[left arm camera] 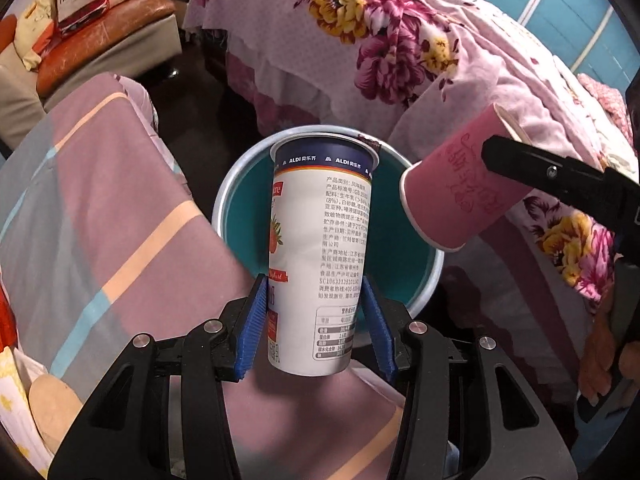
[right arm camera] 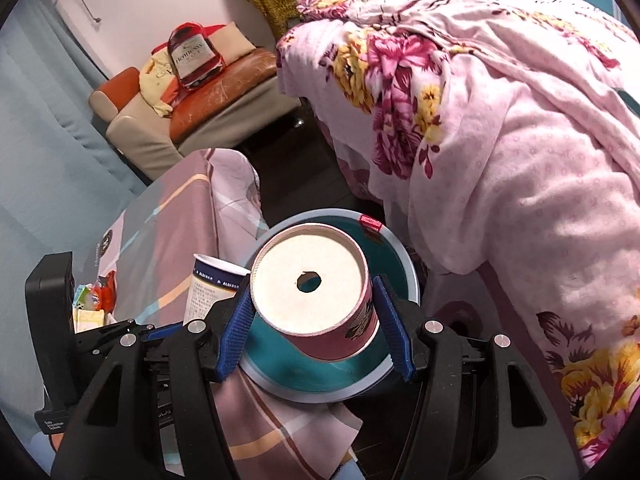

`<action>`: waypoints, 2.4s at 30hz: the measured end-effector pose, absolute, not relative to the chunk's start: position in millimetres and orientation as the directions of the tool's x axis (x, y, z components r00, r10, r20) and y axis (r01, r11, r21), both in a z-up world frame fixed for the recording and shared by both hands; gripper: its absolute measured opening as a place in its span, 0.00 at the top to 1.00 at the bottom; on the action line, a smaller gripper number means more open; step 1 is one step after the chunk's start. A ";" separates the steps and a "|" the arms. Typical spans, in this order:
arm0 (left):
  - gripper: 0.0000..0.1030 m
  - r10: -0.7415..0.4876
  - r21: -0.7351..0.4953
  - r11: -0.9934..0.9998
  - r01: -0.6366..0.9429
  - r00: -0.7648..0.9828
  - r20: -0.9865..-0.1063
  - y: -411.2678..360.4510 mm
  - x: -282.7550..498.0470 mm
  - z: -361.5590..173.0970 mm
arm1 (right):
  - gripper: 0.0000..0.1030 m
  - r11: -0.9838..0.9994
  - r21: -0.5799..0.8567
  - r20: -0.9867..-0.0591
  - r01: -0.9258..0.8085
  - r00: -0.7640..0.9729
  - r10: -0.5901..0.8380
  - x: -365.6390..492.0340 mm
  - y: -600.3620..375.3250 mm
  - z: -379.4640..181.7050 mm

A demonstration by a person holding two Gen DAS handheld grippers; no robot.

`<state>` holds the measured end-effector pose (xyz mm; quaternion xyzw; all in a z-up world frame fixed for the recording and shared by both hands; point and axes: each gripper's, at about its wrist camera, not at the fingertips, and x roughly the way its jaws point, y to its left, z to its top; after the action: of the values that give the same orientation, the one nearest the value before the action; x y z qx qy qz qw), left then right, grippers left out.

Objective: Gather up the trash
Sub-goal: 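Carry both cups over the teal bin and open both grippers to drop them, then grasp the green snack bag with the right gripper while the left gripper grasps the tissue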

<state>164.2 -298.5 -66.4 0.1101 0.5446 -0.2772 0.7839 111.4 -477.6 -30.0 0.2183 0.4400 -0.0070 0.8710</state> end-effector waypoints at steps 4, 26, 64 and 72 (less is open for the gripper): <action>0.36 -0.307 -0.126 0.831 0.542 0.258 -0.916 -296.8 167.1 -70.6 | 0.45 0.907 0.369 -0.781 0.205 0.598 0.183 114.7 -474.6 -36.1; 0.10 -0.340 -0.197 0.912 0.361 0.390 -0.856 -192.6 156.5 -38.3 | 0.44 0.928 0.328 -0.849 0.175 0.485 0.209 128.0 -427.6 -54.7; 0.09 -0.239 -0.253 0.966 0.054 0.565 -0.790 40.9 62.4 -4.6 | 0.20 0.956 0.236 -0.929 -0.174 0.248 0.275 105.0 -205.6 -50.6; 0.09 -0.217 -0.261 0.965 -0.001 0.550 -0.806 66.5 62.8 -17.7 | 0.20 0.954 0.228 -0.944 -0.195 0.197 0.266 113.2 -187.6 -71.9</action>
<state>62.8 66.5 -17.7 -0.1161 0.4704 -0.0620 0.8726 113.2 -187.6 -71.9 0.0286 0.6160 0.1490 0.7730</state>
